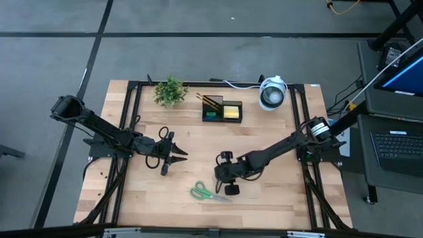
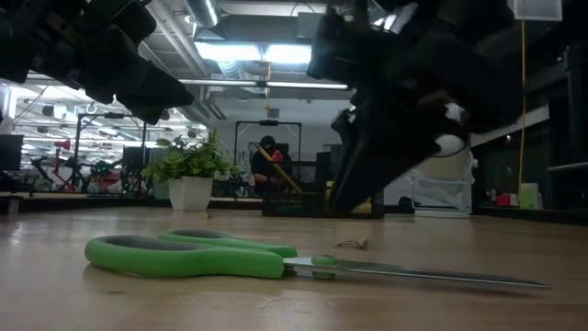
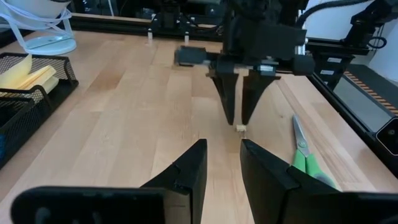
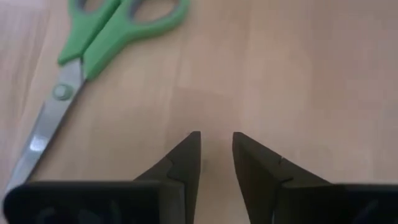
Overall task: Pick and place office supplies into organizer
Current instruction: Put the bottom yellow binder clip into the black organizer
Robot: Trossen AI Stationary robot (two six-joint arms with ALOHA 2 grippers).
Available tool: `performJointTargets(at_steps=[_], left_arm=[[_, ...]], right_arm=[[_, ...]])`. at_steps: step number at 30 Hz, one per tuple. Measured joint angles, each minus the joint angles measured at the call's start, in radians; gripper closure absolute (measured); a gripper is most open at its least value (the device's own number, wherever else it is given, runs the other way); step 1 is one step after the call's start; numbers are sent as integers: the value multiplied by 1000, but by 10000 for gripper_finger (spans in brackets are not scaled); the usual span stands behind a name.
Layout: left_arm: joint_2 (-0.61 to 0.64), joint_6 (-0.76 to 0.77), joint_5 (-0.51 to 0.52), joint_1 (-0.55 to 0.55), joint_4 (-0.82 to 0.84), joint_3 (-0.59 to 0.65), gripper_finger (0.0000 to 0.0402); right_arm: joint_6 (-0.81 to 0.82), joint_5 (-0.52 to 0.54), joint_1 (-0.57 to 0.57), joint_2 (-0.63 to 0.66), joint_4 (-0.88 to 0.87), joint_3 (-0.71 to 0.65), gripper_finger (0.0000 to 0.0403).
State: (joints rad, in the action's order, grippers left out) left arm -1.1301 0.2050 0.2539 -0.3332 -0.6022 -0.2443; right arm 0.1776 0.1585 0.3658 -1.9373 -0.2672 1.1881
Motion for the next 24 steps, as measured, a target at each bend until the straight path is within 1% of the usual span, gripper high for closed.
performJointTargets(at_steps=[4,9,14,20,24], left_arm=[[0,0,0,0,0,0,311],[0,0,0,0,0,0,311],[0,0,0,0,0,0,311],[0,0,0,0,0,0,311],[0,0,0,0,0,0,311]], right_arm=[[-1,3,-22,2,-64,52,305],[0,-3,-25,2,-101,60,305],[9,-113,-16,3,-114,60,305],[29,-110,1,6,-90,26,305],[76,-41,2,6,-88,5,302]])
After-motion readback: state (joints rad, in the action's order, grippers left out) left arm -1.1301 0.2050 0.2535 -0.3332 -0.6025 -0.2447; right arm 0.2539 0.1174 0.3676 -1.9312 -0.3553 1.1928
